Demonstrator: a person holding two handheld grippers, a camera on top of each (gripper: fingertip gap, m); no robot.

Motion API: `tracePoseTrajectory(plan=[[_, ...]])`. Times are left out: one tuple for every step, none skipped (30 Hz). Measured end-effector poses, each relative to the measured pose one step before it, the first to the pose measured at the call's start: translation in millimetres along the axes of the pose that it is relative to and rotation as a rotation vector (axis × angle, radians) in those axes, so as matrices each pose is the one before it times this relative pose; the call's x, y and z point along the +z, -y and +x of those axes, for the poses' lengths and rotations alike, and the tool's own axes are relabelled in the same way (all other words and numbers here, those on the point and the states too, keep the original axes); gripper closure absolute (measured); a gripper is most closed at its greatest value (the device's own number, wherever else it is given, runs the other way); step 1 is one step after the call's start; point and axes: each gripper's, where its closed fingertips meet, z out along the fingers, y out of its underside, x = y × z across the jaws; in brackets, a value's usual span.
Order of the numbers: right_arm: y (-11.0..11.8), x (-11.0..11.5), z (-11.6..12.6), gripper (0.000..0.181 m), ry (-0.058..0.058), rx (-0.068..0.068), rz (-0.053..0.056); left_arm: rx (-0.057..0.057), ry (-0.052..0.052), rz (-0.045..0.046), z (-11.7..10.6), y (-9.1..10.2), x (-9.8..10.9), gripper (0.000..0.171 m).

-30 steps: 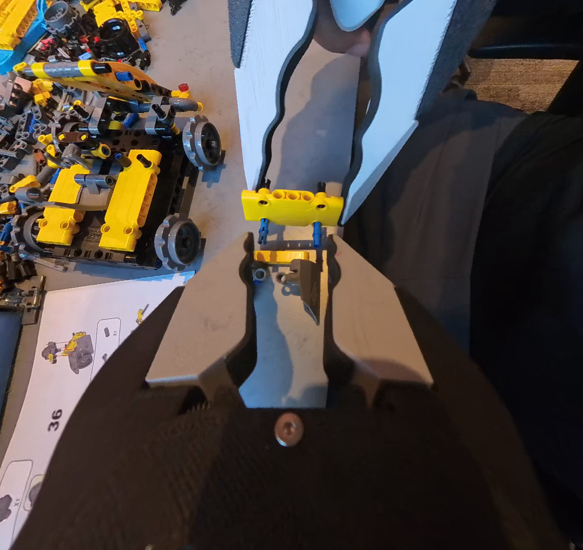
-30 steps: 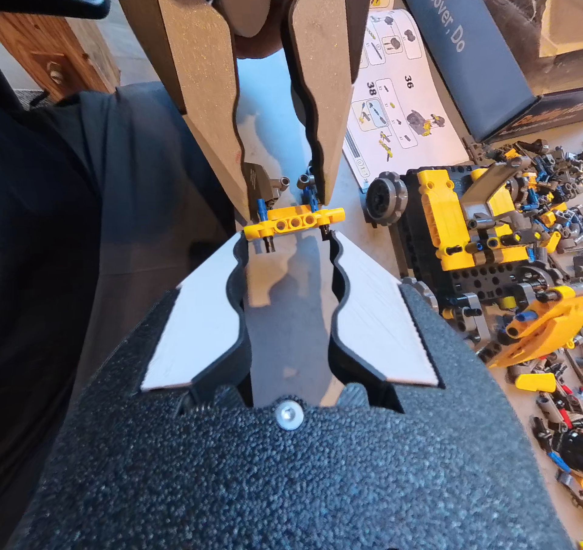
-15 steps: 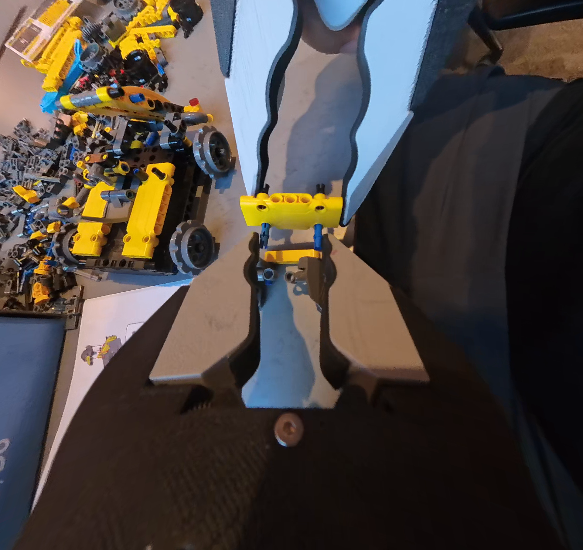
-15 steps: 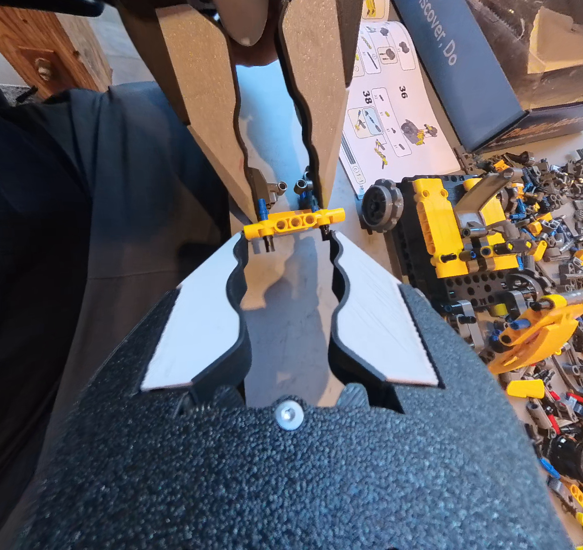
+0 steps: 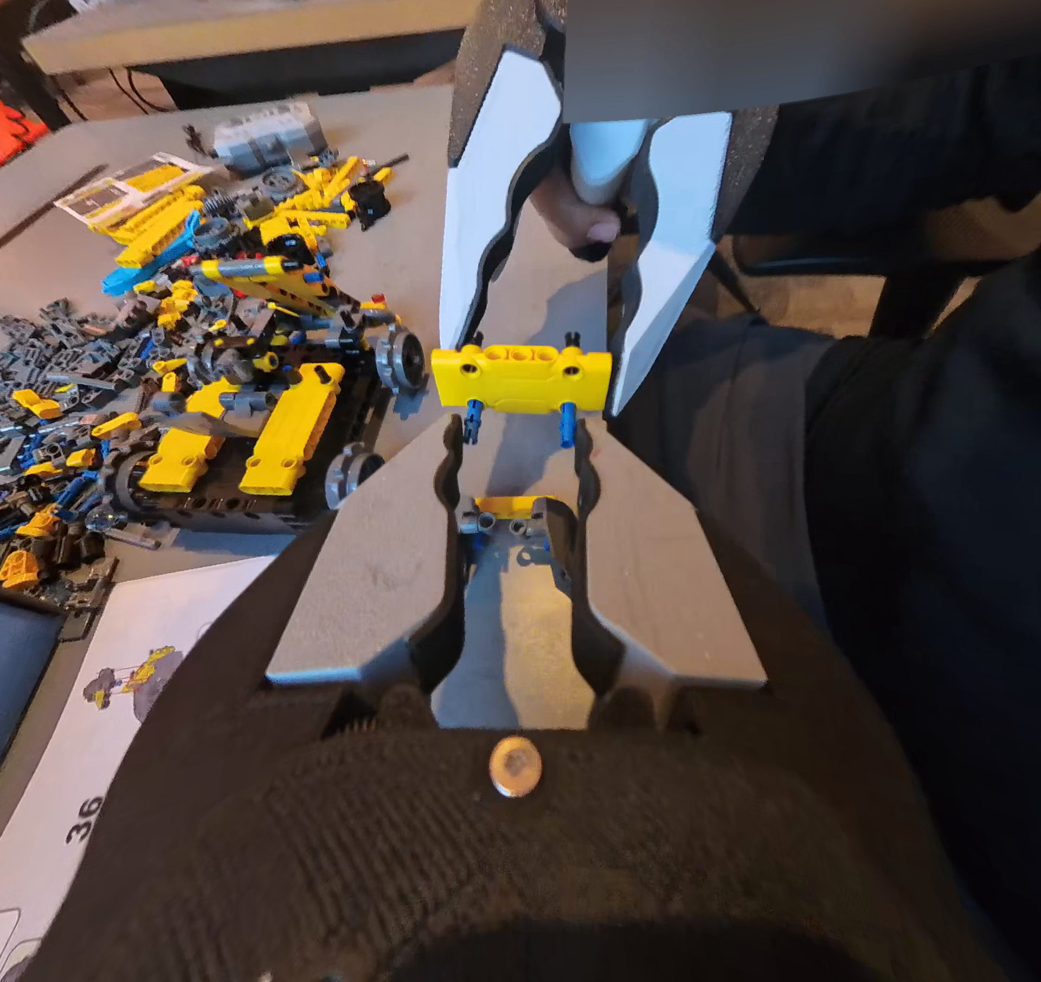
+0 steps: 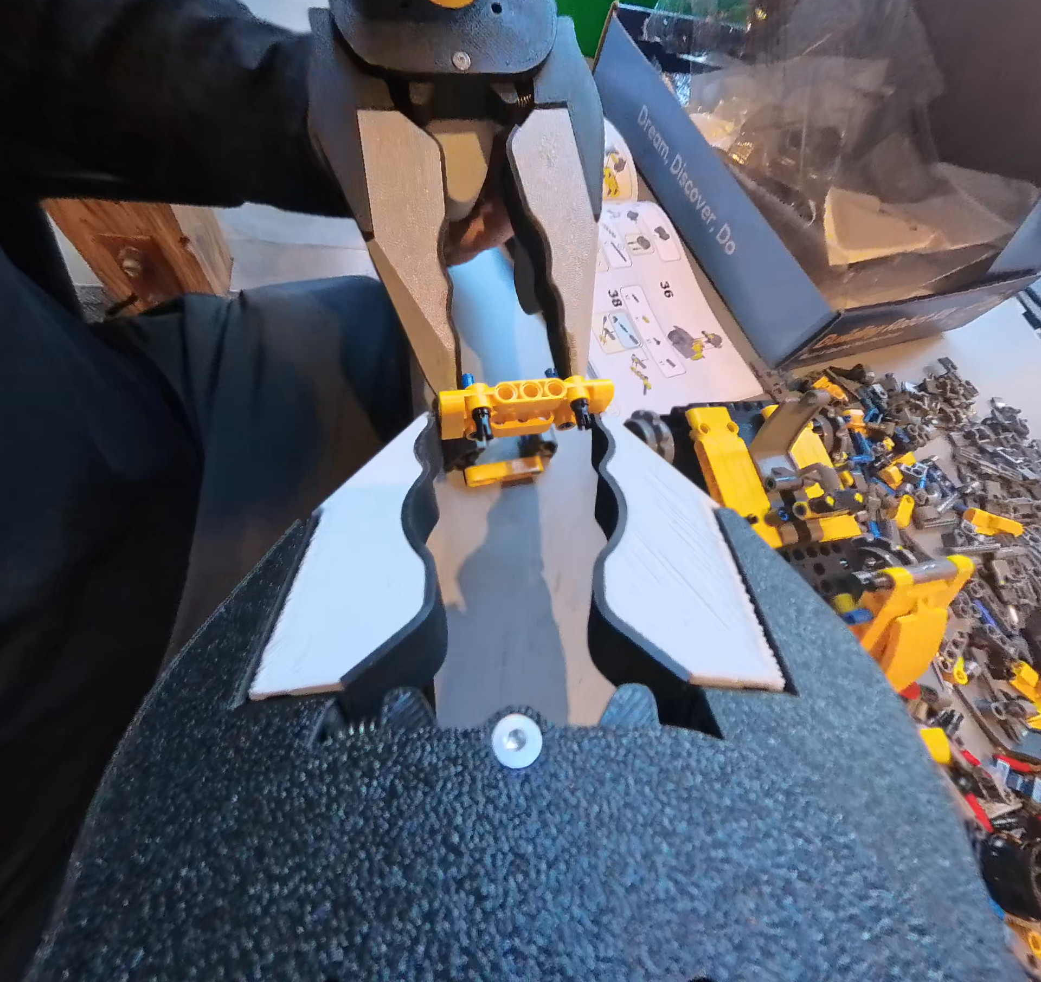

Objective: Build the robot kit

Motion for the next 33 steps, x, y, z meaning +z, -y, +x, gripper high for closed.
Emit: tracePoseTrajectory(plan=[[3.14,-0.87,0.14,0.127,-0.0014,-0.0001,0.0067,-0.004,-0.0051,0.01956,0.04,2.88,-2.18,0.133],[2.33,-0.69,0.35,0.127,-0.0016,-0.0015,0.0049,-0.0017,-0.0016,0.01606,0.01,2.5,-1.66,0.133],[1.66,-0.4,0.41,0.127,-0.0007,-0.001,0.0053,0.0,-0.0001,0.00986,-0.23,1.55,-1.04,0.133],[0.96,-0.16,0.13,0.127,0.0015,0.0028,0.0037,0.0009,-0.0006,0.00381,-0.1,0.51,-0.62,0.133],[0.12,0.28,0.36,0.127,0.0015,0.0059,0.0011,0.0002,0.0003,0.0002,-0.37,-0.09,-0.21,0.133],[-0.28,0.48,0.47,0.127,-0.0007,0.0051,0.0011,-0.0005,0.0022,-0.00022,-0.7,-0.2,-0.05,0.133],[-0.4,0.53,0.39,0.127,-0.0004,0.0043,0.0006,-0.0005,0.0011,-0.00126,-0.44,-0.59,0.03,0.133],[-0.58,0.44,0.19,0.127,-0.0005,0.0032,-0.0004,-0.0005,-0.0001,-0.00203,-0.32,-0.77,0.09,0.133],[-0.42,0.56,0.38,0.127,-0.0021,0.0013,0.0001,0.0009,0.0024,-0.00045,-0.46,-0.37,0.02,0.133],[-0.41,0.53,0.34,0.127,-0.0012,0.0024,0.0008,0.0019,0.0031,-0.00109,-0.48,-0.45,-0.05,0.133],[-0.62,0.64,0.38,0.127,0.0011,0.007,0.0009,0.0026,0.0038,-0.00152,-0.55,-0.39,-0.06,0.133],[-1.14,0.88,0.36,0.127,0.0048,0.015,-0.001,0.0011,0.0031,-0.00175,-0.6,-0.39,0.1,0.133],[-1.53,1.33,0.36,0.127,0.0074,0.0201,-0.0028,-0.0012,0.0022,-0.00278,-0.58,-0.59,0.24,0.133],[-1.87,1.35,0.21,0.126,0.0085,0.0179,-0.0027,-0.0026,-0.0005,-0.00446,-0.33,-1.06,0.4,0.133],[-1.57,1.28,0.06,0.127,0.0065,0.0118,-0.0013,-0.0035,-0.0003,-0.00525,-0.39,-1.4,0.61,0.133],[-1.31,0.89,0.05,0.127,0.0038,0.0047,-0.0005,-0.006,-0.0026,-0.00627,-0.1,-1.66,0.54,0.133],[-1.34,0.86,-0.22,0.127,0.0044,0.0014,-0.0013,-0.008,-0.0054,-0.00678,0.21,-1.75,0.47,0.133],[-1.33,0.78,-0.15,0.127,0.0049,0.0026,-0.0016,-0.0059,-0.0033,-0.00578,0.1,-1.47,0.52,0.133],[-1.34,0.69,-0.09,0.127,0.0054,0.0045,-0.0009,-0.0034,-0.0006,-0.00451,0.02,-1.06,0.53,0.133],[-0.94,0.59,0.26,0.127,0.0046,0.0061,0.0017,-0.0041,0.0003,-0.00525,-0.23,-0.79,0.34,0.133],[-0.7,0.31,0.22,0.127,0.0038,0.0074,0.0031,-0.007,-0.0011,-0.00523,-0.31,-0.67,0.44,0.133],[-0.62,0.42,0.04,0.127,0.0043,0.0088,0.0031,-0.0105,-0.0031,-0.00404,-0.17,-0.49,0.34,0.133],[-0.59,0.28,0.1,0.127,0.0037,0.0086,0.0029,-0.011,-0.0033,0.00048,-0.11,0.05,0.16,0.133],[-0.43,0.06,0.31,0.127,0.0011,0.0065,0.0041,-0.0122,-0.0018,0.00254,-0.39,0.12,0.27,0.133],[-0.52,-0.08,0.41,0.127,-0.0004,0.0051,0.0026,-0.0153,-0.0028,0.00253,-0.34,0.05,0.58,0.133],[-0.83,-0.2,0.21,0.127,-0.0001,0.0033,0.0,-0.0154,-0.0042,0.00107,-0.01,-0.03,0.95,0.133],[-1.07,-0.31,0.18,0.127,-0.0003,0.0012,-0.0008,-0.0102,-0.0028,0.00102,0.01,0.01,1.0,0.133],[-0.76,-0.62,-0.1,0.127,0.0002,0.0,0.0003,-0.0041,-0.0009,0.00022,0.31,-0.2,0.99,0.133],[-0.61,-0.58,-0.35,0.127,0.0014,-0.001,0.0002,-0.0005,0.0001,-0.00037,0.62,-0.06,0.74,0.133],[-0.39,-0.44,-0.39,0.127,0.0014,-0.0019,0.0005,0.0019,0.0018,-0.00058,0.55,-0.05,0.58,0.133],[0.06,-0.42,-0.35,0.127,0.0009,-0.0035,0.0014,0.0018,0.0028,0.00088,0.51,0.26,0.15,0.133],[0.44,-0.47,-0.55,0.127,0.001,-0.0048,0.0029,0.0001,0.002,0.00301,0.51,0.44,-0.24,0.133],[0.79,-0.27,-0.46,0.127,0.0009,-0.0041,0.0042,-0.0023,0.0018,0.00539,0.42,0.59,-0.49,0.133]])
